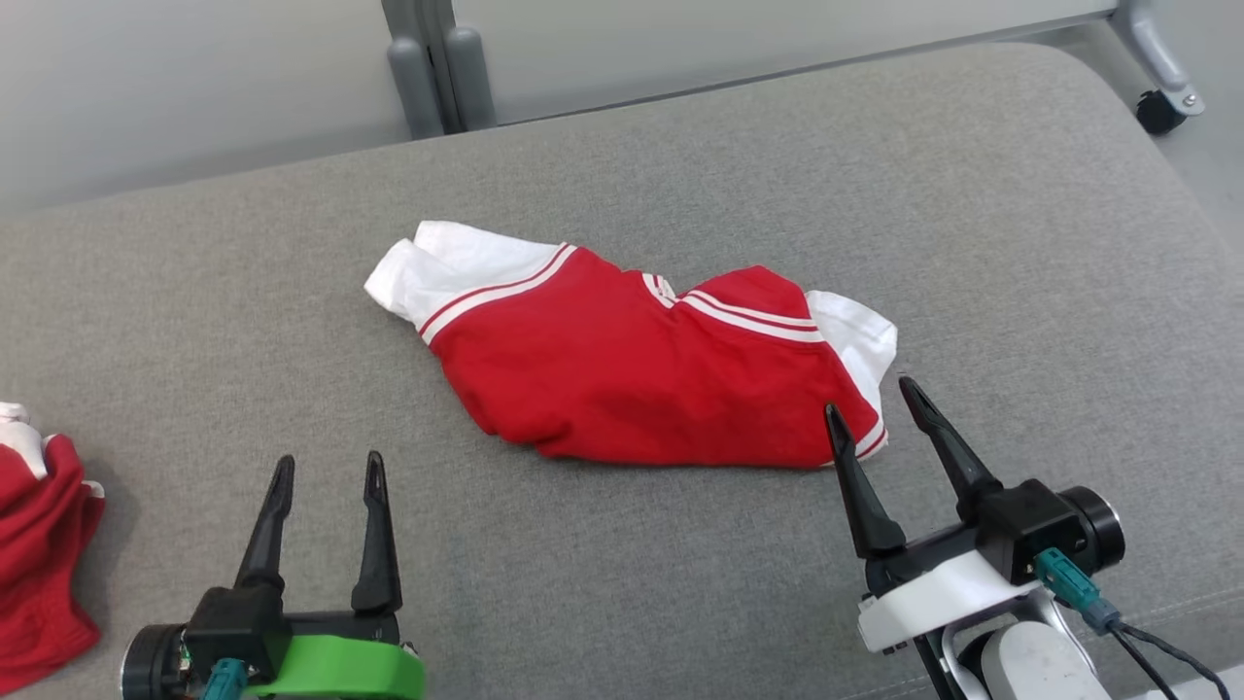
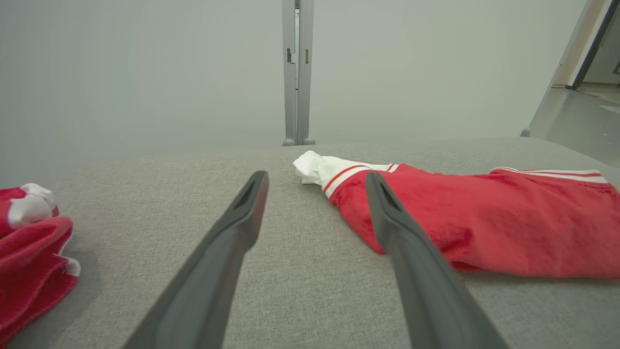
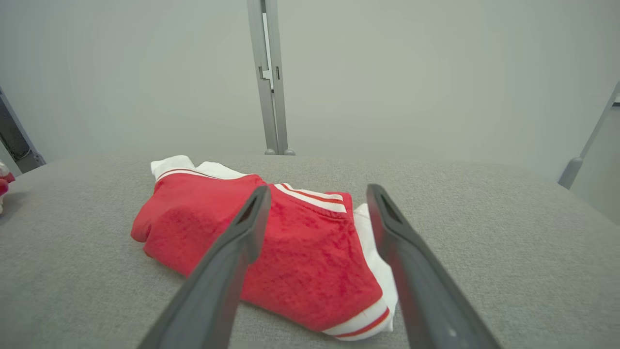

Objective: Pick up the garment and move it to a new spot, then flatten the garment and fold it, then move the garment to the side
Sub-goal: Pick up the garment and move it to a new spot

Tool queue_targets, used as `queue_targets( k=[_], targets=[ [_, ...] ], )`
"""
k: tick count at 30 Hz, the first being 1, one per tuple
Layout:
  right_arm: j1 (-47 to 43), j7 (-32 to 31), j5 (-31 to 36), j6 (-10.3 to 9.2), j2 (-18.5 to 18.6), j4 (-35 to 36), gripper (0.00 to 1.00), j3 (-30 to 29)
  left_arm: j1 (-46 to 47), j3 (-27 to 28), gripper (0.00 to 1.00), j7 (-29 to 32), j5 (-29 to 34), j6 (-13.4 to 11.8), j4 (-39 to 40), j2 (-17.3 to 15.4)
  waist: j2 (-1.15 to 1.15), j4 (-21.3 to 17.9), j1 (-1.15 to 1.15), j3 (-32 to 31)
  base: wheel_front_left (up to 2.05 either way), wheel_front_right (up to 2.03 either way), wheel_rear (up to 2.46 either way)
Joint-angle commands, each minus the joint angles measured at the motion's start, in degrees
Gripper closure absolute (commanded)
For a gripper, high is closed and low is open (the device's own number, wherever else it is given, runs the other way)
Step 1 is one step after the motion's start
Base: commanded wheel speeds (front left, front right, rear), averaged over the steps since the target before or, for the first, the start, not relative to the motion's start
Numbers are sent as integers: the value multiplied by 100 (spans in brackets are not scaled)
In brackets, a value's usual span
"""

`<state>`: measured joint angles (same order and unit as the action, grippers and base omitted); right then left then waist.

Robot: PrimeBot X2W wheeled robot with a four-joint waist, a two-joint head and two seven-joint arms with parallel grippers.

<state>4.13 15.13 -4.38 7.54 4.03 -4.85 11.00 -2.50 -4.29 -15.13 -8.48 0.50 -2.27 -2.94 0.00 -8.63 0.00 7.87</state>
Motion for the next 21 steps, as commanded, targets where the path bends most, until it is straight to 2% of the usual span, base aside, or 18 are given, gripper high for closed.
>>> queue_targets(
  k=[1, 7, 16, 21],
  targets=[
    [-77, 3, -47, -10, -13, -41, 0, 25, -113, -23, 0, -2, -15, -57, -52, -4, 0, -133, 0, -266, 0, 0, 0],
    [-249, 3, -67, -10, -33, -175, 0, 84, -361, -229, 0, -2, -138, -262, -133, 0, 0, -196, 0, -561, 0, 0, 0],
    [-405, 3, -53, -10, -34, -285, 0, 85, -637, -254, 0, -2, -380, -643, -65, 1, 0, -181, 0, -818, 0, 0, 0],
    [-472, 3, -54, -10, -27, -320, 0, 94, -761, -289, 0, -2, -423, -659, -25, 0, 0, -100, 0, -895, 0, 0, 0]
  ],
)
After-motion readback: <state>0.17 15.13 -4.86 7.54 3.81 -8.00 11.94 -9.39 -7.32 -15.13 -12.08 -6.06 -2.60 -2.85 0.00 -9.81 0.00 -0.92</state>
